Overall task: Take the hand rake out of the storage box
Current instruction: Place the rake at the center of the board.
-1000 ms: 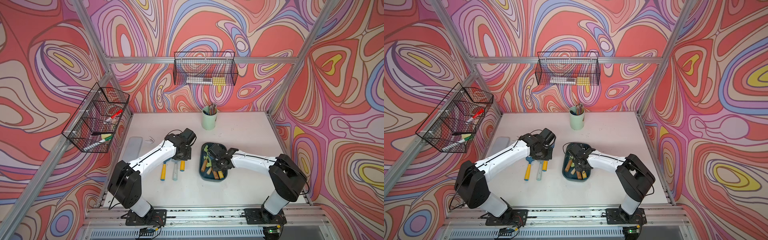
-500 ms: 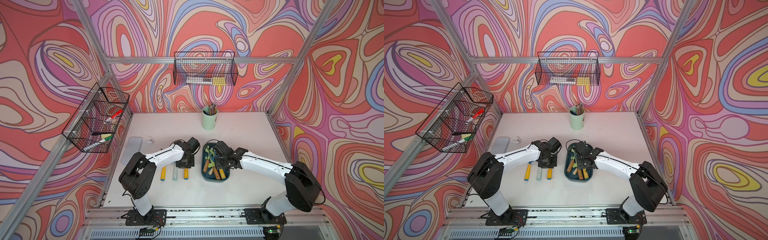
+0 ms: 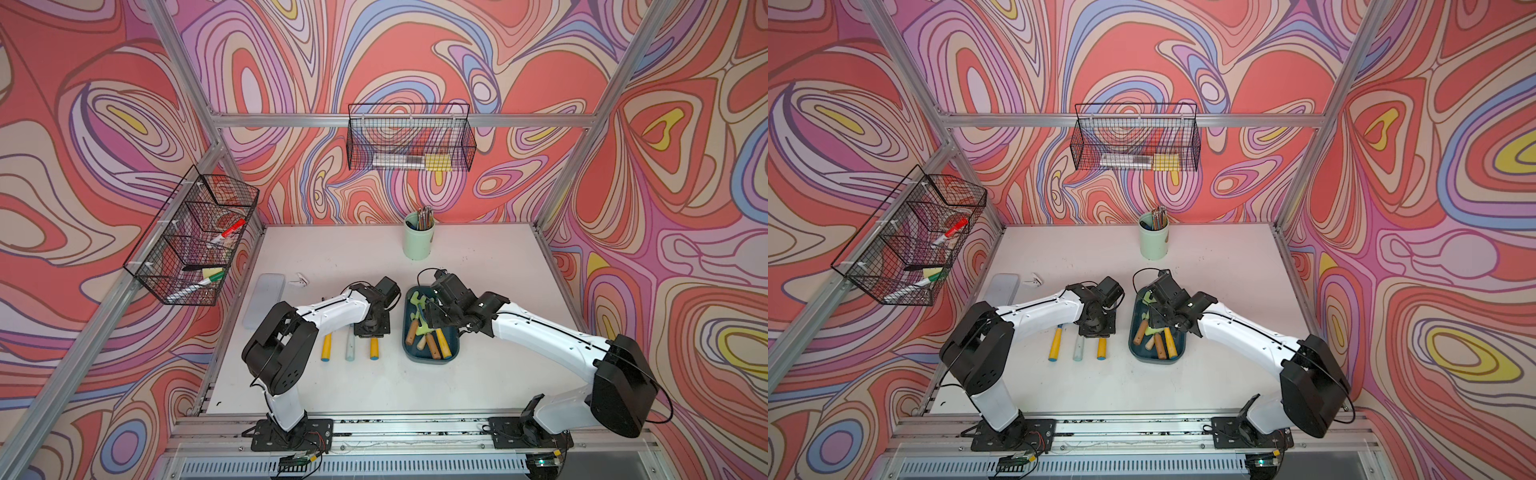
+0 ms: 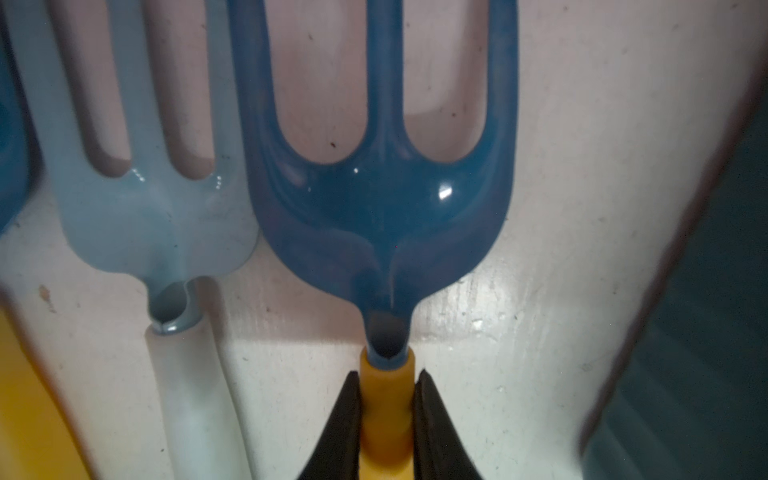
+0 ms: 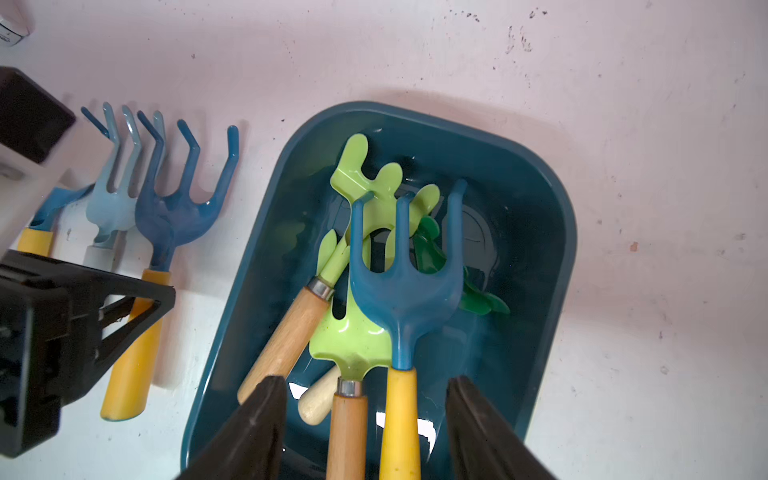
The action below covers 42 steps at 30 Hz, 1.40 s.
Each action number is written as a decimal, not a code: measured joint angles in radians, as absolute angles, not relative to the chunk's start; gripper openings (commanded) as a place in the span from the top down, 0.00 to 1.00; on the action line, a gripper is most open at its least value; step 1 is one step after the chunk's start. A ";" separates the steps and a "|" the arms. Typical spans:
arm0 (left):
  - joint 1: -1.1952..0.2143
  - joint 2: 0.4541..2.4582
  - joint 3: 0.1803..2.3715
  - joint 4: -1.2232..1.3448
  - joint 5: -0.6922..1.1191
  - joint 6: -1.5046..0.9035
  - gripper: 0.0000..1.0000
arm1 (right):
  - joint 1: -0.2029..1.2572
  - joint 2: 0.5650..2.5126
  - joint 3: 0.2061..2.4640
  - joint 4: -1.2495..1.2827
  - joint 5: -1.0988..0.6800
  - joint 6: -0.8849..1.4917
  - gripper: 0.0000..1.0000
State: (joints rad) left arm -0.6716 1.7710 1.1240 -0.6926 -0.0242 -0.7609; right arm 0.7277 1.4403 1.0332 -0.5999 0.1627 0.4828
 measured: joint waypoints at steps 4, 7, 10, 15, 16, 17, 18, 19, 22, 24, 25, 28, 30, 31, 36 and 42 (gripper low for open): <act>-0.675 1.784 1.117 -0.685 -0.024 -0.764 0.89 | 0.728 1.441 1.036 -0.596 0.162 0.483 0.36; -0.675 1.785 1.113 -0.681 -0.019 -0.768 0.87 | 0.728 1.441 1.044 -0.590 0.160 0.483 0.36; -0.675 1.788 1.113 -0.680 -0.013 -0.768 0.85 | 0.728 1.441 1.053 -0.582 0.160 0.483 0.35; -0.675 1.788 1.113 -0.680 -0.010 -0.768 0.76 | 0.728 1.441 1.063 -0.574 0.160 0.483 0.35; -0.675 1.788 1.112 -0.680 -0.010 -0.768 0.75 | 0.728 1.441 1.063 -0.571 0.160 0.483 0.35; -0.675 1.788 1.111 -0.679 -0.010 -0.768 0.73 | 0.728 1.441 1.063 -0.571 0.159 0.483 0.35; -0.675 1.789 1.111 -0.678 -0.010 -0.768 0.71 | 0.728 1.441 1.063 -0.571 0.158 0.483 0.35; -0.675 1.790 1.110 -0.677 -0.009 -0.768 0.71 | 0.728 1.441 1.063 -0.569 0.157 0.483 0.35; -0.675 1.801 1.108 -0.673 -0.006 -0.768 0.70 | 0.728 1.441 1.063 -0.569 0.155 0.484 0.35; -0.675 1.801 1.108 -0.673 -0.006 -0.768 0.70 | 0.728 1.441 1.063 -0.568 0.153 0.484 0.35; -0.675 1.801 1.108 -0.673 -0.006 -0.768 0.69 | 0.728 1.441 1.063 -0.568 0.152 0.484 0.35; -0.675 1.801 1.110 -0.673 -0.006 -0.768 0.67 | 0.728 1.440 1.063 -0.568 0.149 0.484 0.35; -0.676 1.801 1.111 -0.674 -0.006 -0.767 0.62 | 0.728 1.440 1.063 -0.568 0.145 0.485 0.35; -0.676 1.801 1.112 -0.676 -0.007 -0.767 0.61 | 0.728 1.440 1.063 -0.568 0.143 0.486 0.34; -0.676 1.795 1.140 -0.722 -0.025 -0.755 0.56 | 0.728 1.439 1.063 -0.575 0.144 0.493 0.34; -0.675 1.728 1.217 -0.781 -0.062 -0.729 0.54 | 0.691 1.399 1.061 -0.643 0.165 0.514 0.34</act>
State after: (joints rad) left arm -0.6754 1.7279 1.2171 -0.7811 -0.0624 -0.7288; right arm 0.6907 1.3987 1.0607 -0.6434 0.1650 0.5144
